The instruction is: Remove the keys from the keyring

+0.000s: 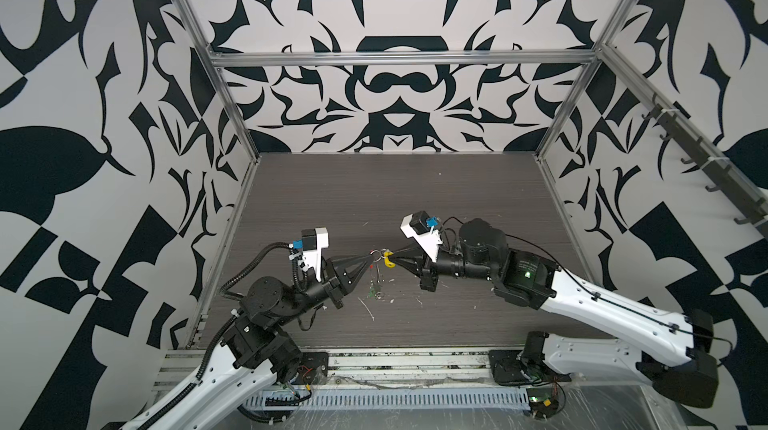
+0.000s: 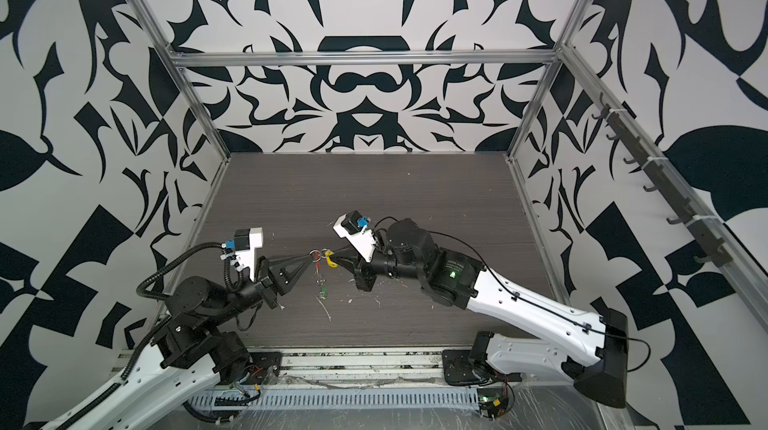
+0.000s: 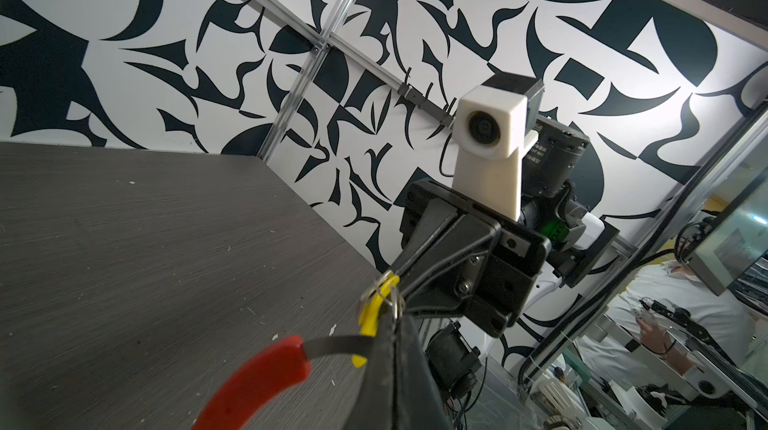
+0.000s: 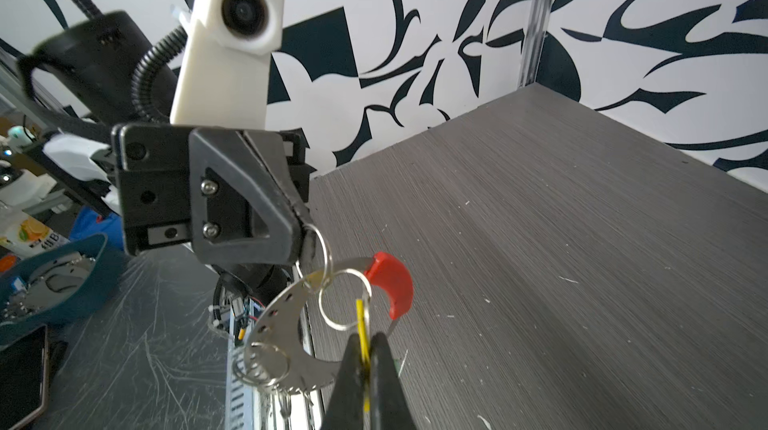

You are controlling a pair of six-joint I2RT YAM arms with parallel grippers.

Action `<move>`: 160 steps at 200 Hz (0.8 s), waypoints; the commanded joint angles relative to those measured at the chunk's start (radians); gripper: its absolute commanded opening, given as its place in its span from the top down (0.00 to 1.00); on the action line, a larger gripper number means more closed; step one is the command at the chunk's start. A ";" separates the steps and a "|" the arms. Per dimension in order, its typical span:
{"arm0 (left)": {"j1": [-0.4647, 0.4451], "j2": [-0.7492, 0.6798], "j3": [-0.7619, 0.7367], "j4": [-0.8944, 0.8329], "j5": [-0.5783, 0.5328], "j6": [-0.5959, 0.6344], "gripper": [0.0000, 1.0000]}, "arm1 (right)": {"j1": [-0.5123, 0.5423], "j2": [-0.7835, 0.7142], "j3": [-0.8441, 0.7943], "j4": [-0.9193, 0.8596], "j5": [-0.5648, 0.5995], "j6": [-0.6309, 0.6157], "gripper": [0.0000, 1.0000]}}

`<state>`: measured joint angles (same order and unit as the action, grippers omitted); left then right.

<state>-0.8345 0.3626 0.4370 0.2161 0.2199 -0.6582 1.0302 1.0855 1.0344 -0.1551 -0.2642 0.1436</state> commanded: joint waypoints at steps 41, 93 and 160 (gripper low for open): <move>-0.003 0.029 0.054 0.022 0.132 -0.038 1.00 | -0.013 0.010 0.149 -0.158 0.086 -0.115 1.00; -0.003 0.072 0.075 -0.017 0.194 -0.026 1.00 | -0.013 0.023 0.215 -0.215 0.060 -0.165 1.00; -0.003 0.147 0.094 -0.008 0.308 -0.041 1.00 | -0.011 0.053 0.305 -0.309 -0.013 -0.247 1.00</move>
<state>-0.8333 0.4904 0.5068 0.1978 0.4175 -0.6857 1.0294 1.1339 1.2640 -0.4831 -0.2794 -0.0597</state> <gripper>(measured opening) 0.046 0.050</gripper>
